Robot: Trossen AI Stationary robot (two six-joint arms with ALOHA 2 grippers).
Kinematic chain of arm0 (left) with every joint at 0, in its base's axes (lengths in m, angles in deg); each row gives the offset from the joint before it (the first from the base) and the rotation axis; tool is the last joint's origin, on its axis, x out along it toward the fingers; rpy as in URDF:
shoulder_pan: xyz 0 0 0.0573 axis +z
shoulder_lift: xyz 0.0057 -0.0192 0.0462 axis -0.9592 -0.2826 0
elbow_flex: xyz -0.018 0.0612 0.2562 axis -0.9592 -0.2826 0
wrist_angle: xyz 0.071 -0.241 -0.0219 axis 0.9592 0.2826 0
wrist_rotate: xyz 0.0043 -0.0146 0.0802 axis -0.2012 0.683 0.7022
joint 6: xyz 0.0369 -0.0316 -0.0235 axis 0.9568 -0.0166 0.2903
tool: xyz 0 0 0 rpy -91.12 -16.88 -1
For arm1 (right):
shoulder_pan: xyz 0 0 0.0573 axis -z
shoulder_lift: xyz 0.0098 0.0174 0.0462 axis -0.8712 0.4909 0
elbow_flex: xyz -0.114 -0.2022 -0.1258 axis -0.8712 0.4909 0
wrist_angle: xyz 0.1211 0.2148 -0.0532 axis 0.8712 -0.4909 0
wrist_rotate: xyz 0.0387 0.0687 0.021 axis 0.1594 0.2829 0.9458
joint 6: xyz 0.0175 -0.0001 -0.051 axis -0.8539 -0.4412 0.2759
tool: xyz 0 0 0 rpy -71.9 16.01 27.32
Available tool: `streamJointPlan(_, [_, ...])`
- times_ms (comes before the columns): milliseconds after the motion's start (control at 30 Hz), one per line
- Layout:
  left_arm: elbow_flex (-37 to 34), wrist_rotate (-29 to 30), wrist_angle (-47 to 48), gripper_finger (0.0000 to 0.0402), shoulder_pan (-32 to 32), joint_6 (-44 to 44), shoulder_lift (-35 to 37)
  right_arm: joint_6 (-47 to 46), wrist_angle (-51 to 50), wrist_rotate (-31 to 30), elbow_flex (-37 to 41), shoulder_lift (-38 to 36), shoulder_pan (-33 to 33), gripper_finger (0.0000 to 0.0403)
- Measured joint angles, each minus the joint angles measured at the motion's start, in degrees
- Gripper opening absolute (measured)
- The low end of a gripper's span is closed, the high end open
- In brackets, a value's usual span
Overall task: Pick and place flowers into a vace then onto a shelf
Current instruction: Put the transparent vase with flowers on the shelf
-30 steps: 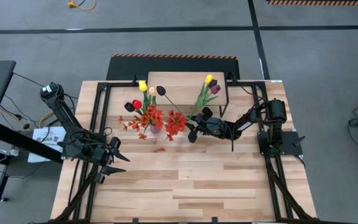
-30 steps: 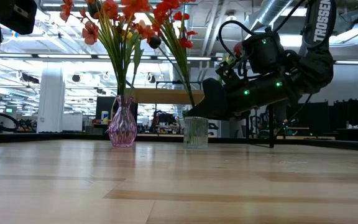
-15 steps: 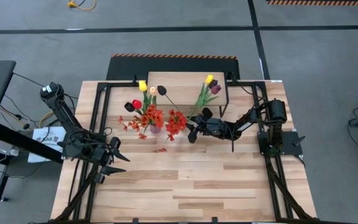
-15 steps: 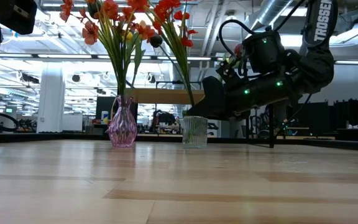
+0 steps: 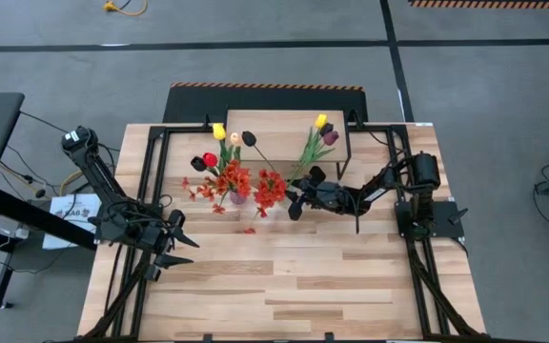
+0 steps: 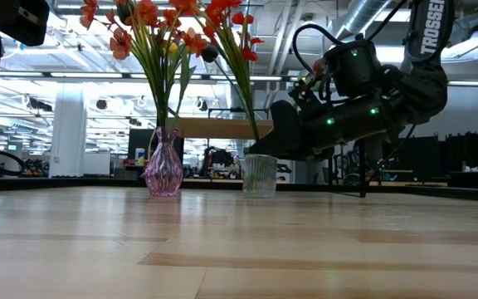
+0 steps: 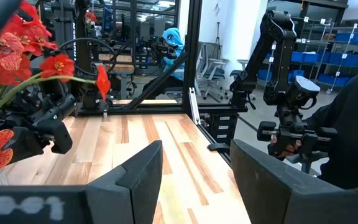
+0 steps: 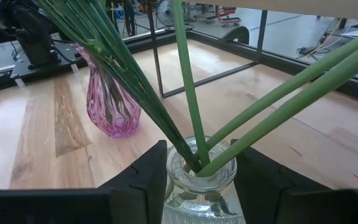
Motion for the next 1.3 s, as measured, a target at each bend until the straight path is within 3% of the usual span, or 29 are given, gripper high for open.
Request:
streamJointPlan(200, [0.00, 0.00, 0.00, 0.0178, 0.00, 0.00, -0.02, -0.50, -0.50, 0.00, 0.00, -0.27, 0.02, 0.0141])
streamJointPlan(633, [0.00, 0.01, 0.11, 0.0178, 0.00, -0.01, 0.00, -0.14, -18.16, -3.02, 0.22, -11.87, -1.22, 0.0141])
streamJointPlan(1300, [0.00, 0.00, 0.10, 0.0178, 0.00, -0.02, -0.01, -0.92, -18.20, -3.65, 0.20, -13.44, -2.59, 0.0140])
